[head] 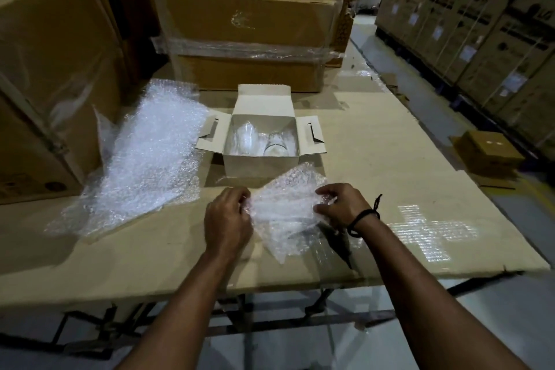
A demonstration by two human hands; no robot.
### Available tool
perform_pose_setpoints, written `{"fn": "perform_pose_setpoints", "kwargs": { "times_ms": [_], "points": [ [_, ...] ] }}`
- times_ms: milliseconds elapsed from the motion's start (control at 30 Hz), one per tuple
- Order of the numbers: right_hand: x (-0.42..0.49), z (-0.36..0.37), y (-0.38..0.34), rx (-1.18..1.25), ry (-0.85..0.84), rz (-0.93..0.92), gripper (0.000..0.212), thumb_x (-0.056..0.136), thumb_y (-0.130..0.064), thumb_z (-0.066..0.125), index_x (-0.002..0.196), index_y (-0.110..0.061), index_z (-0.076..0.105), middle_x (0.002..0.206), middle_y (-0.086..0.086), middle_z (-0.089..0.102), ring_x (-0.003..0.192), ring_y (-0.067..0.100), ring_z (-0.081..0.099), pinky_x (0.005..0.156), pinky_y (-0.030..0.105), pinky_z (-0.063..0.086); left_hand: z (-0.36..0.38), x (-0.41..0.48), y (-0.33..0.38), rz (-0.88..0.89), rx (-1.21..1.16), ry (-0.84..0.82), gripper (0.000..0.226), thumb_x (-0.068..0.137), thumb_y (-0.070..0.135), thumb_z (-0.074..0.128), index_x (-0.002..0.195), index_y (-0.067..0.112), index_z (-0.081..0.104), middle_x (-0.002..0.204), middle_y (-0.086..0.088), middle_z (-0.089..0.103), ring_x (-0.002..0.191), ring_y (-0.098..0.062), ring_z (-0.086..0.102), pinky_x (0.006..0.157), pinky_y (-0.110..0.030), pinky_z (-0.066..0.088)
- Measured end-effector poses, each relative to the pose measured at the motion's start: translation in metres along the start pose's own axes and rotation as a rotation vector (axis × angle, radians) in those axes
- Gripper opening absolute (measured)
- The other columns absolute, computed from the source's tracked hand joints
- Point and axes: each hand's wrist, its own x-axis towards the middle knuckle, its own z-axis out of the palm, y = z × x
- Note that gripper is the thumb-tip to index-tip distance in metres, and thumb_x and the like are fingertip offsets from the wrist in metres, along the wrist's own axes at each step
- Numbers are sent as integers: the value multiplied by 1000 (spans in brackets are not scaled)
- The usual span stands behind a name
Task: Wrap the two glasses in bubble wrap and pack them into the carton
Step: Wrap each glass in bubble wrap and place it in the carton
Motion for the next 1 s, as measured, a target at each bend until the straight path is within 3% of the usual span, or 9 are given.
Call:
{"fn": "perform_pose_setpoints", "kwargs": {
  "times_ms": [133,267,333,467,533,700,800,900,1000],
  "points": [
    [-8,0,-11,-184,-124,-28,52,81,-39,73,126,-15,61,117,8,67,108,20,60,88,22,43,-6,4,-15,-63,-76,-112,42,74,-4,64,105,24,66,95,5,65,75,-20,60,64,-28,47],
    [-6,2,-15,-355,-255,5,65,82,-52,65,139,-28,46,121,8,65,114,23,58,88,27,44,-18,3,-30,-97,-337,-365,53,68,18,57,119,33,63,108,10,61,84,-10,59,75,-33,52],
    [-6,0,-17,-444,-137,22,57,85,-57,59,136,-32,49,124,5,64,115,23,57,89,29,45,-21,1,-31,-61,-411,-338,54,65,33,54,119,36,61,117,9,62,98,-4,57,85,-35,50],
    [-8,-1,-28,-403,265,1,38,87,-53,58,121,-34,60,112,1,68,106,24,61,82,31,48,-17,-1,-19,-248,2,-314,67,79,70,42,132,31,56,130,1,58,120,-24,46,99,-39,29],
    [-6,7,-31,-477,162,-143,37,86,-47,62,121,-35,60,114,0,64,108,23,58,85,31,47,-14,-3,-8,-303,319,-405,68,81,77,47,132,33,55,137,-1,50,124,-28,39,98,-41,27],
    [2,27,-24,-666,-148,-160,35,85,-44,59,118,-32,63,127,4,55,117,29,50,94,33,41,-9,2,-2,-314,342,-386,26,81,51,65,99,32,68,116,2,61,115,-27,46,87,-38,29],
    [6,21,-27,-665,-33,-241,34,87,-39,61,121,-34,61,130,-1,57,117,25,52,93,33,42,-13,7,1,-412,-136,-273,17,87,33,68,74,25,59,76,5,67,81,-20,61,73,-33,38],
    [11,14,-36,-507,189,-406,46,84,-20,69,128,-26,57,133,-1,55,119,24,51,95,35,42,-23,16,6,-390,-435,-324,15,88,17,70,77,23,62,79,5,67,79,-17,64,73,-33,48],
    [20,12,-52,-514,167,-549,74,74,-19,78,139,-23,44,140,2,49,129,25,43,104,39,35,-34,27,7,-327,-510,-465,15,88,13,70,79,24,64,84,4,64,79,-13,61,70,-32,48]
  ]
}}
